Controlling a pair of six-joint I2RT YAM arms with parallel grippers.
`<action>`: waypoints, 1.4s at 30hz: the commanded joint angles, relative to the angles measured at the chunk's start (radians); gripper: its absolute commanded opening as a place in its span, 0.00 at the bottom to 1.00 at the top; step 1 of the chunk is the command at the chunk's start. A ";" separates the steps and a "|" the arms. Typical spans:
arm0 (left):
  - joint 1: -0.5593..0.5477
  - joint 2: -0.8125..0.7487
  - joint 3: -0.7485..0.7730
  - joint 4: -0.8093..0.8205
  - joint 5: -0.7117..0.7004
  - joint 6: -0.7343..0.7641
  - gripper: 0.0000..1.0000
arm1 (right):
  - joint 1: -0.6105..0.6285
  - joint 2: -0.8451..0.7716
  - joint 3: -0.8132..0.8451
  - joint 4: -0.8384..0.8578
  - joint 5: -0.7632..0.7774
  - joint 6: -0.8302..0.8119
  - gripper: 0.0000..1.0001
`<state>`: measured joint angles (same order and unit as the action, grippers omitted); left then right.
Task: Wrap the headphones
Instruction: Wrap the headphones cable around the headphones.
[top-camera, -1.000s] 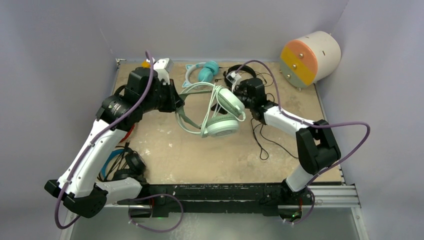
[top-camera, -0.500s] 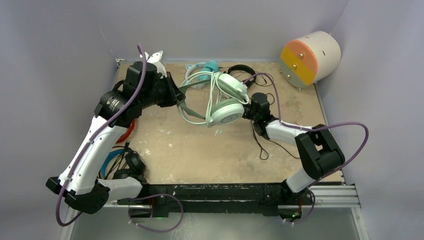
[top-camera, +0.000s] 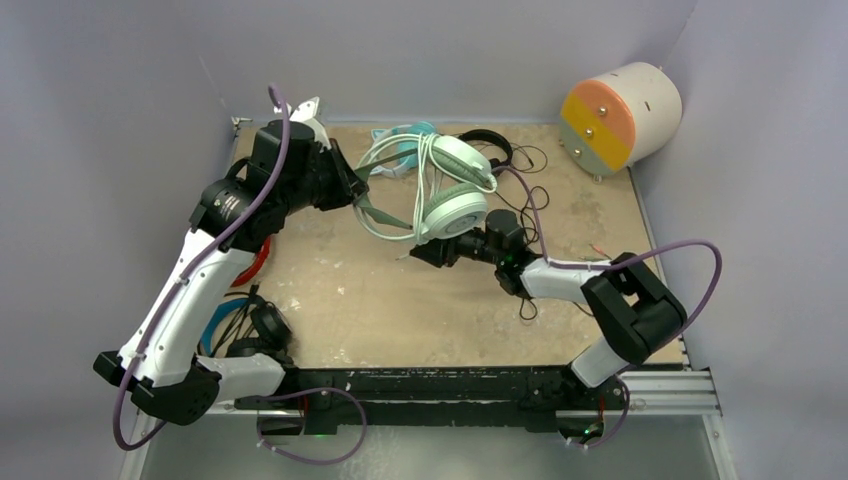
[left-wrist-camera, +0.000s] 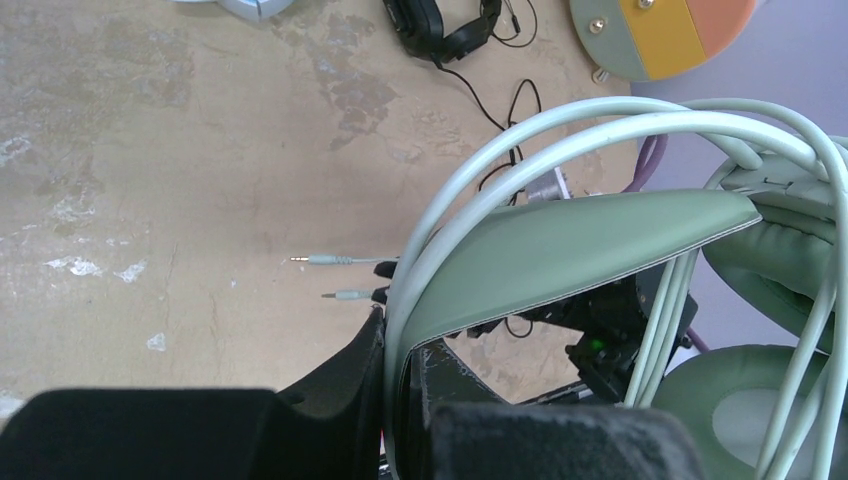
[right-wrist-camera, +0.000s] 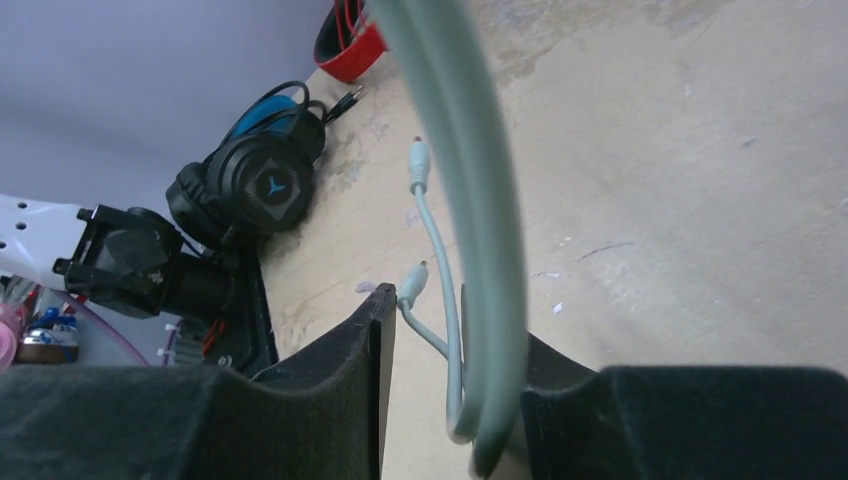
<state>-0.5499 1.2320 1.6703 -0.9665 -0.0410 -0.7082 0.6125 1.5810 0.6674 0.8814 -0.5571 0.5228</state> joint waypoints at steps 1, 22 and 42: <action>0.015 -0.019 0.020 0.132 0.005 -0.088 0.00 | 0.033 -0.060 -0.037 0.077 0.047 0.013 0.33; 0.039 -0.058 -0.050 0.197 -0.009 -0.144 0.00 | 0.035 -0.255 -0.158 0.025 0.591 0.107 0.87; 0.041 -0.057 -0.030 0.189 -0.017 -0.148 0.00 | 0.048 0.026 0.092 -0.036 0.629 0.146 0.30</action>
<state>-0.5163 1.2148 1.6054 -0.8886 -0.0647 -0.8024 0.6483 1.6489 0.7963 0.8257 0.0437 0.6392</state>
